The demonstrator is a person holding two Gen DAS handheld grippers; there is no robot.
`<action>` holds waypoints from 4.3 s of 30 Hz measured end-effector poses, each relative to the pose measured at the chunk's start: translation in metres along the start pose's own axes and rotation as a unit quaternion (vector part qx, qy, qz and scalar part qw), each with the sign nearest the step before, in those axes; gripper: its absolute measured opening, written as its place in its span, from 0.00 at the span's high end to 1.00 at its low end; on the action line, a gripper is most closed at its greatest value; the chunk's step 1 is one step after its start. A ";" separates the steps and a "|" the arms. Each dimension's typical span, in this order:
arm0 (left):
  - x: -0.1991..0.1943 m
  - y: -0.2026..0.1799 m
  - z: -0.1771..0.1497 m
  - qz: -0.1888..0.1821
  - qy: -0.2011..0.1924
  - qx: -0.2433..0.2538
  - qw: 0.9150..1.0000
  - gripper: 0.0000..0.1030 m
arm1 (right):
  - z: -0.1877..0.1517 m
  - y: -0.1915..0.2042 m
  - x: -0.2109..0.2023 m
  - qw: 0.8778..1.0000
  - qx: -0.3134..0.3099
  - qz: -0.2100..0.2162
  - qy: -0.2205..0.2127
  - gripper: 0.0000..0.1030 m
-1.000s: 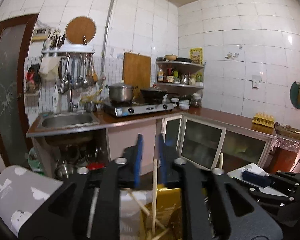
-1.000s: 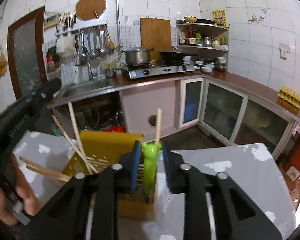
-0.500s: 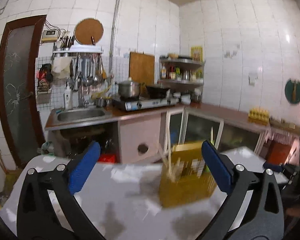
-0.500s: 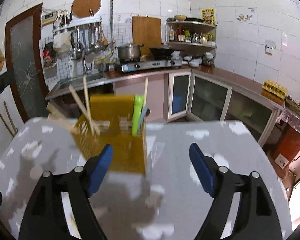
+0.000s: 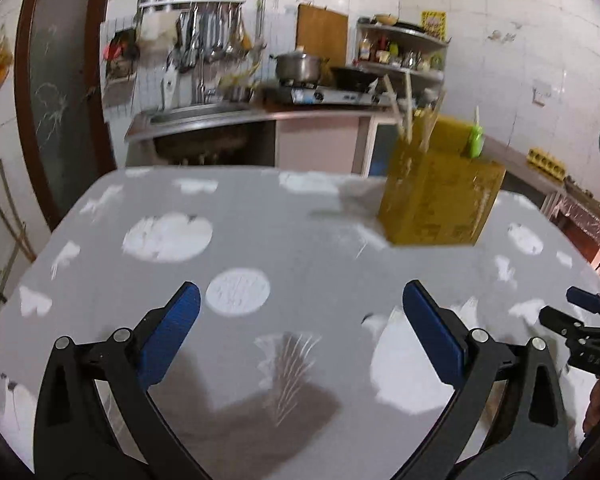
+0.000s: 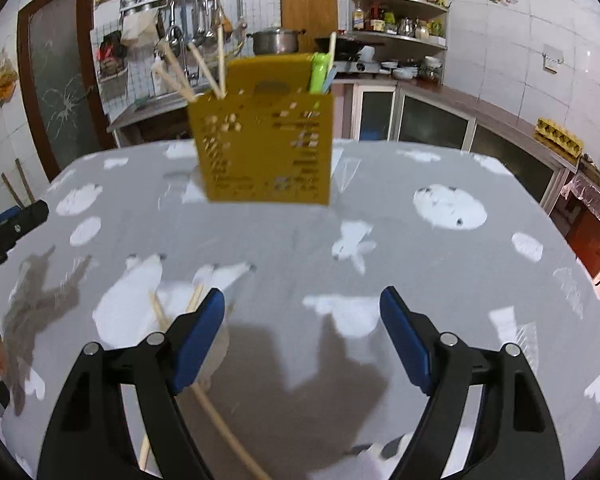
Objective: Organize utensils
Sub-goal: 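Move the right tool down and grasp a wooden chopstick on the table, then grasp another wooden chopstick with the left tool while the right tool lifts its chopstick, then carry both chopsticks up over the holder with the left and right tools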
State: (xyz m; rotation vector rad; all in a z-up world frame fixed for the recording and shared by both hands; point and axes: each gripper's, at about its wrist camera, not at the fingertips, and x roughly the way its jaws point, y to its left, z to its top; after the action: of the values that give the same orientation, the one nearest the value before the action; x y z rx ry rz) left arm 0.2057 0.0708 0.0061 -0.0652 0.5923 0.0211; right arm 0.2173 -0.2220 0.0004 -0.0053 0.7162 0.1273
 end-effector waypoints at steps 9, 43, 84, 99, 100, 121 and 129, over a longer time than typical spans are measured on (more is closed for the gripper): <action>0.007 0.011 -0.020 0.013 0.036 0.012 0.999 0.05 | -0.016 0.026 0.000 0.999 -0.030 0.007 0.020 0.24; 0.036 -0.089 -0.033 -0.065 0.135 0.008 0.989 0.05 | -0.011 -0.041 0.035 0.995 0.040 -0.005 0.093 0.94; 0.051 -0.146 -0.020 -0.103 0.184 0.043 0.977 0.96 | -0.005 -0.046 0.013 0.996 0.070 0.010 0.054 0.94; -0.019 -0.092 0.035 -0.099 0.023 -0.002 0.995 0.95 | 0.019 -0.028 -0.037 0.995 0.078 0.039 -0.046 0.94; -0.022 -0.090 0.038 -0.100 0.013 -0.005 0.995 0.95 | 0.021 -0.028 -0.040 0.995 0.078 0.041 -0.054 0.94; -0.045 -0.073 0.096 -0.114 -0.099 -0.020 0.988 0.95 | 0.092 -0.016 -0.071 0.985 0.057 0.034 -0.158 0.94; -0.048 -0.094 0.138 -0.127 -0.155 -0.006 0.980 0.95 | 0.132 -0.020 -0.079 0.979 0.043 0.030 -0.196 0.94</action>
State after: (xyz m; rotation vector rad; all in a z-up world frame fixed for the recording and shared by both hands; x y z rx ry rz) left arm 0.2460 -0.0142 0.1523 -0.1453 0.2683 -0.2105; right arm 0.2465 -0.2443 0.1510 0.1220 0.3264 0.1492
